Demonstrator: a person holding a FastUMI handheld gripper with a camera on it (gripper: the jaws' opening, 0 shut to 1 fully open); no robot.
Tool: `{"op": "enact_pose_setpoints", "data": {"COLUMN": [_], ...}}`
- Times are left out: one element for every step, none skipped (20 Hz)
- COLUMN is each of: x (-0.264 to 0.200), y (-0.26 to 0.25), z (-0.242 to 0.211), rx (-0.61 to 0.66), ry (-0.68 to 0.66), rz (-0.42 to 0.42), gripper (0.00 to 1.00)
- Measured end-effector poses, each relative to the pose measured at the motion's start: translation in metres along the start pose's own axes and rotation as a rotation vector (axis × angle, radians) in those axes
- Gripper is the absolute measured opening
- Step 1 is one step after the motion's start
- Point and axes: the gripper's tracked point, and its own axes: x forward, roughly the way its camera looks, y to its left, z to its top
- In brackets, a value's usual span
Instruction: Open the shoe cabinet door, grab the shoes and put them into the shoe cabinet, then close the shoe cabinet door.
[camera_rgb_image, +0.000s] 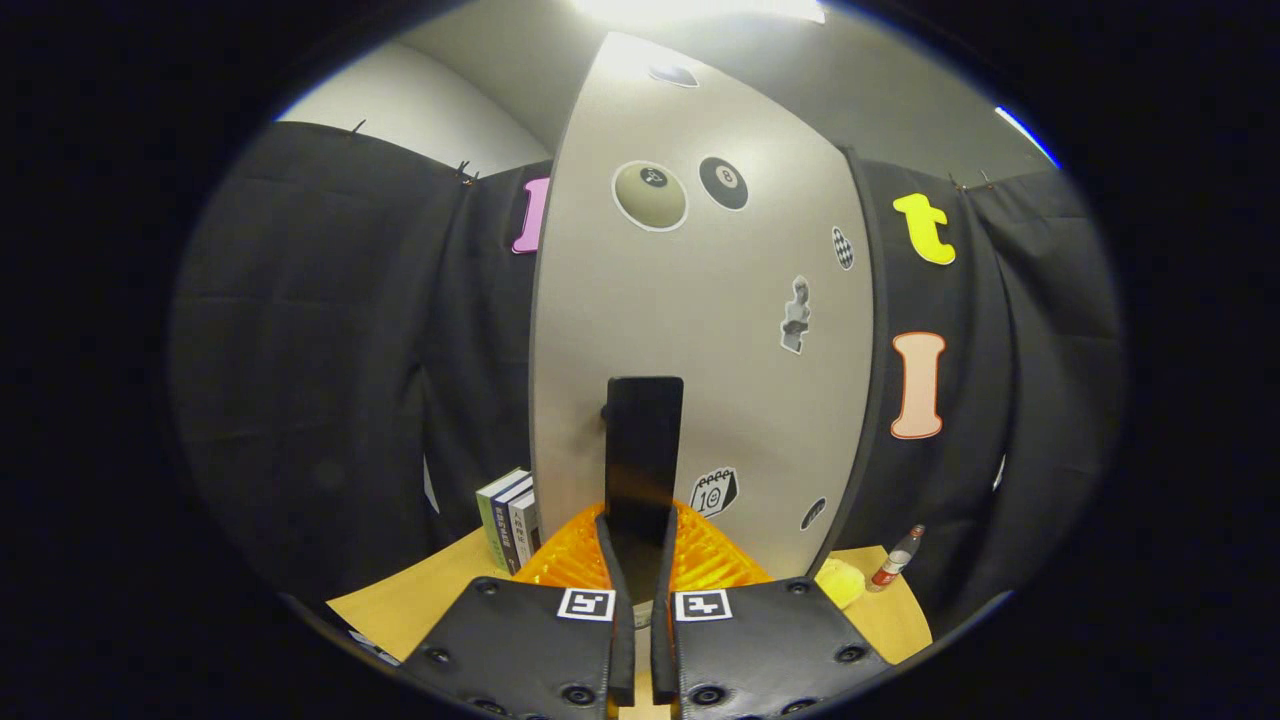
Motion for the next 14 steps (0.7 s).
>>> {"op": "enact_pose_setpoints", "data": {"x": [-0.003, -0.005, -0.008, -0.011, -0.013, -0.015, -0.017, -0.019, -0.02, -0.022, -0.024, -0.026, -0.028, -0.031], "y": [-0.003, -0.006, -0.009, -0.011, -0.012, -0.015, -0.017, -0.02, -0.022, -0.025, -0.027, -0.031, -0.035, -0.039], "z": [0.0, -0.001, -0.001, -0.002, -0.003, -0.003, -0.004, -0.004, -0.005, -0.005, -0.006, -0.006, -0.007, -0.007], "rx": [0.005, 0.013, 0.02, 0.024, 0.024, 0.019, 0.013, 0.011, 0.013, 0.015, 0.017, 0.014, 0.012, 0.015], "ry": [-0.003, -0.006, -0.008, -0.008, -0.01, -0.008, -0.007, -0.005, -0.008, -0.011, -0.012, -0.011, -0.009, -0.007], "rz": [-0.002, -0.004, -0.005, -0.007, -0.01, -0.015, -0.022, -0.029, -0.036, -0.044, -0.051, -0.056, -0.062, -0.067], "gripper": [0.08, 0.08, 0.08, 0.08, 0.08, 0.08, 0.08, 0.08, 0.08, 0.07, 0.07, 0.08, 0.07, 0.07]}}
